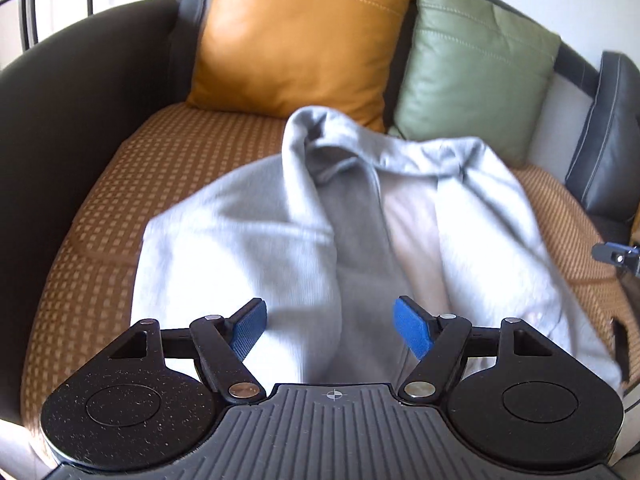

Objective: Fold clothes

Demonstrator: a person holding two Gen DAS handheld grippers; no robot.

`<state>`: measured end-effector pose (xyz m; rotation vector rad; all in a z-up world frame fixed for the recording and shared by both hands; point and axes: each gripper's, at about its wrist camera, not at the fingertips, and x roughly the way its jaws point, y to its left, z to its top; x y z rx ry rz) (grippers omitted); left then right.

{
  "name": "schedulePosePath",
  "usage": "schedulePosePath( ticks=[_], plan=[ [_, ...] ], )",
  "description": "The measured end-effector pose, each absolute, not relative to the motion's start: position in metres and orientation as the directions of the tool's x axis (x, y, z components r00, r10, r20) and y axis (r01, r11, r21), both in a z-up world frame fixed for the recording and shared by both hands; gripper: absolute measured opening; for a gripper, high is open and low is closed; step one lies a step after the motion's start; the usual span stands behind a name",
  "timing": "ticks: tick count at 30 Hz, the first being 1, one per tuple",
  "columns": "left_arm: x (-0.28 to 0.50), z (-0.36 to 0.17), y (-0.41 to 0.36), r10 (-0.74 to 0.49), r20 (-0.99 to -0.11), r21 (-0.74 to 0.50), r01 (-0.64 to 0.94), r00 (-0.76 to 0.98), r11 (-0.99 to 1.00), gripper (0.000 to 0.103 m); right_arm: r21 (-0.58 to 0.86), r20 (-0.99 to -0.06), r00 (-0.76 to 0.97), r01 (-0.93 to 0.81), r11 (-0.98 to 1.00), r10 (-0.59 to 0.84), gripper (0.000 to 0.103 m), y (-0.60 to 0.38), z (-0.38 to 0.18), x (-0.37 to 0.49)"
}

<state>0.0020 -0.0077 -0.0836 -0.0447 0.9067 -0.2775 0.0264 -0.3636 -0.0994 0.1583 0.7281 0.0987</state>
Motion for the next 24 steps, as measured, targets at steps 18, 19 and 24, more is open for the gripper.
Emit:
schedulePosePath(
  ticks=[18,19,24],
  plan=[
    [0.011,-0.115,0.002,-0.131,-0.829,-0.021,0.204,0.544,0.979,0.008,-0.045,-0.759,0.651,-0.063,0.997,0.007,0.076,-0.347,-0.169,0.005],
    [0.013,-0.111,0.009,-0.143,-0.830,-0.043,0.194,0.539,0.980,0.006,-0.044,-0.762,0.648,-0.060,0.997,0.006,0.076,-0.347,-0.171,0.006],
    [0.025,-0.066,0.032,-0.081,-0.766,0.001,0.127,0.638,0.992,0.003,-0.027,-0.767,0.641,-0.051,0.998,0.012,0.076,-0.348,-0.174,0.005]
  ],
)
